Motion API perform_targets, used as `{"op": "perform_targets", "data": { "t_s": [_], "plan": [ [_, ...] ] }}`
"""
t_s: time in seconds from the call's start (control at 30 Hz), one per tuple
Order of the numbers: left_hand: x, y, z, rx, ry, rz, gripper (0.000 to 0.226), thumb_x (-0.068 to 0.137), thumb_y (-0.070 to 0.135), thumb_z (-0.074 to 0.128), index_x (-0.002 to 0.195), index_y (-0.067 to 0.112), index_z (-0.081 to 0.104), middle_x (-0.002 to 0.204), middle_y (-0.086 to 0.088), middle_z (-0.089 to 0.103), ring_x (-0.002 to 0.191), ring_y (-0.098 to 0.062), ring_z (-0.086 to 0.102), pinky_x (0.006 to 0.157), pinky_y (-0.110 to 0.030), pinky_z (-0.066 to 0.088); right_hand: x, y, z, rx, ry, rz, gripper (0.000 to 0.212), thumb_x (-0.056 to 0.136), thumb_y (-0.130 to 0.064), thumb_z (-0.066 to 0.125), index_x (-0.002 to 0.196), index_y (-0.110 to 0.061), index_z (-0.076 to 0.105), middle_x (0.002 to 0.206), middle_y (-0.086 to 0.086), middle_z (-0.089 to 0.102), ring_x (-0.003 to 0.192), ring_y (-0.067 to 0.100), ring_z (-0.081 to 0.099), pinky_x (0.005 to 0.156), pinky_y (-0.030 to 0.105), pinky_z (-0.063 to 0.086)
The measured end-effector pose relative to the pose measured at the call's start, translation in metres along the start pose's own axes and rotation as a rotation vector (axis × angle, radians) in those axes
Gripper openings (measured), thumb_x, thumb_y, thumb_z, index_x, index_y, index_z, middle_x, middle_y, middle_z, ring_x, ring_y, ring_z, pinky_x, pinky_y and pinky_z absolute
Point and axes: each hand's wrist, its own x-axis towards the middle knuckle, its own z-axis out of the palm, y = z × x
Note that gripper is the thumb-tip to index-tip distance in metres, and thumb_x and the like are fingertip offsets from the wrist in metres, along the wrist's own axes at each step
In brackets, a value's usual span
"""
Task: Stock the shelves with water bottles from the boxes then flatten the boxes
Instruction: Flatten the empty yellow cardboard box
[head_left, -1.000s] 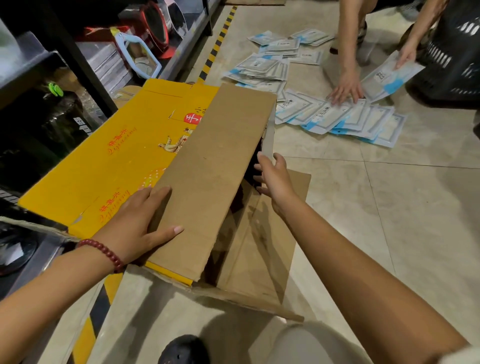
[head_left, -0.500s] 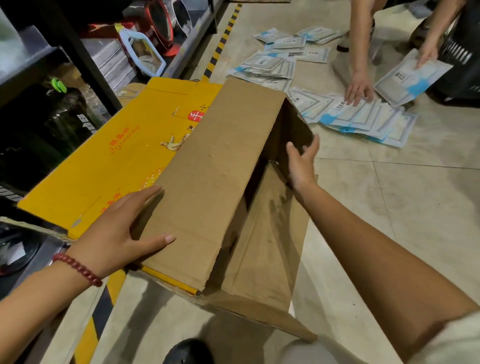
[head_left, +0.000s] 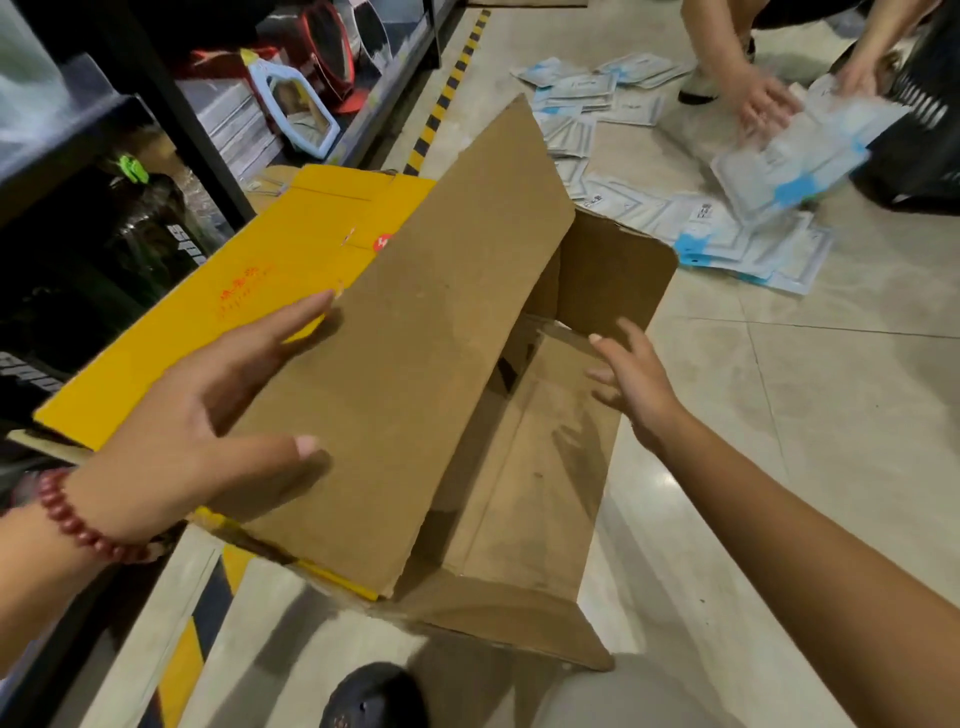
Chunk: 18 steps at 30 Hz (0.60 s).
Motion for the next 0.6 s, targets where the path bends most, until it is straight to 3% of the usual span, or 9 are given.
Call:
{"op": "perform_targets", "data": {
  "t_s": [0.1, 0.17, 0.2, 0.27, 0.33, 0.43, 0.47, 0.6],
  "plan": [
    [0.015, 0.021, 0.028, 0.007, -0.223, 0.062, 0.094, 0.060, 0.039, 0.078, 0.141, 0.046, 0.031, 0.140, 0.033, 0.039, 0.130, 0.008, 0.036, 0.096, -0.004, 0.035, -0.042, -0.015, 0.007, 0.177, -0.160, 0.115, 0.045, 0.096, -0.053, 0.037, 0.130, -0.026, 0.048, 0.126, 0.005, 0.060, 0.106, 0.022, 0.063, 0.094, 0.043, 0.049],
    [0.027, 0.029, 0.060, -0.037, -0.368, -0.057, 0.095, 0.065, 0.045, 0.077, 0.140, 0.050, 0.018, 0.134, 0.043, 0.037, 0.131, 0.013, 0.031, 0.098, -0.008, 0.037, -0.068, -0.022, 0.009, 0.335, -0.228, 0.136, 0.051, 0.095, -0.059, 0.030, 0.133, -0.029, 0.044, 0.120, 0.005, 0.063, 0.104, 0.024, 0.065, 0.088, 0.043, 0.050],
    [0.032, 0.032, 0.076, 0.001, -0.426, -0.120, 0.093, 0.061, 0.064, 0.072, 0.133, 0.060, 0.013, 0.130, 0.046, 0.035, 0.134, 0.011, 0.028, 0.102, -0.014, 0.037, -0.080, -0.025, 0.008, 0.453, -0.231, 0.141, 0.055, 0.094, -0.060, 0.029, 0.135, -0.028, 0.043, 0.120, 0.007, 0.063, 0.104, 0.024, 0.064, 0.086, 0.041, 0.050],
    [0.030, 0.039, 0.092, 0.168, -0.560, -0.145, 0.088, 0.038, 0.099, 0.043, 0.115, 0.076, 0.007, 0.130, 0.049, 0.017, 0.135, 0.015, 0.014, 0.109, -0.015, 0.025, -0.101, -0.029, 0.001, 0.688, -0.215, 0.143, 0.062, 0.091, -0.061, 0.032, 0.138, -0.022, 0.045, 0.123, 0.008, 0.064, 0.112, 0.024, 0.061, 0.095, 0.040, 0.047],
    [0.017, 0.039, 0.092, 0.379, -0.722, -0.068, 0.088, 0.031, 0.104, 0.022, 0.110, 0.081, -0.009, 0.139, 0.046, -0.003, 0.132, 0.022, -0.005, 0.111, -0.012, 0.013, -0.120, -0.035, -0.008, 0.797, -0.213, 0.121, 0.063, 0.088, -0.057, 0.039, 0.135, -0.018, 0.050, 0.125, 0.007, 0.064, 0.116, 0.024, 0.060, 0.100, 0.041, 0.046],
    [0.005, 0.013, 0.077, 0.758, -0.834, 0.039, 0.100, 0.042, 0.098, 0.026, 0.120, 0.069, -0.029, 0.151, 0.028, -0.022, 0.136, 0.004, -0.030, 0.119, -0.040, 0.000, -0.129, -0.028, -0.012, 0.536, -0.184, 0.038, 0.037, 0.092, -0.018, 0.055, 0.129, -0.017, 0.052, 0.115, 0.003, 0.069, 0.102, 0.021, 0.067, 0.083, 0.036, 0.057],
    [0.003, 0.005, 0.067, 0.881, -0.838, 0.035, 0.104, 0.043, 0.097, 0.030, 0.121, 0.066, -0.032, 0.151, 0.024, -0.026, 0.136, -0.001, -0.033, 0.118, -0.048, -0.001, -0.130, -0.023, -0.011, 0.415, -0.132, 0.021, 0.043, 0.090, -0.005, 0.057, 0.130, -0.019, 0.049, 0.114, 0.002, 0.069, 0.099, 0.021, 0.068, 0.082, 0.037, 0.057],
    [-0.011, -0.020, 0.016, 1.182, -0.859, -0.216, 0.118, 0.048, 0.092, 0.051, 0.112, 0.063, -0.044, 0.140, 0.019, -0.043, 0.136, -0.014, -0.036, 0.115, -0.054, -0.003, -0.131, -0.009, 0.002, 0.181, 0.028, 0.022, 0.055, 0.085, 0.002, 0.060, 0.133, -0.019, 0.044, 0.117, 0.000, 0.064, 0.101, 0.022, 0.065, 0.090, 0.045, 0.053]
  ]
}}
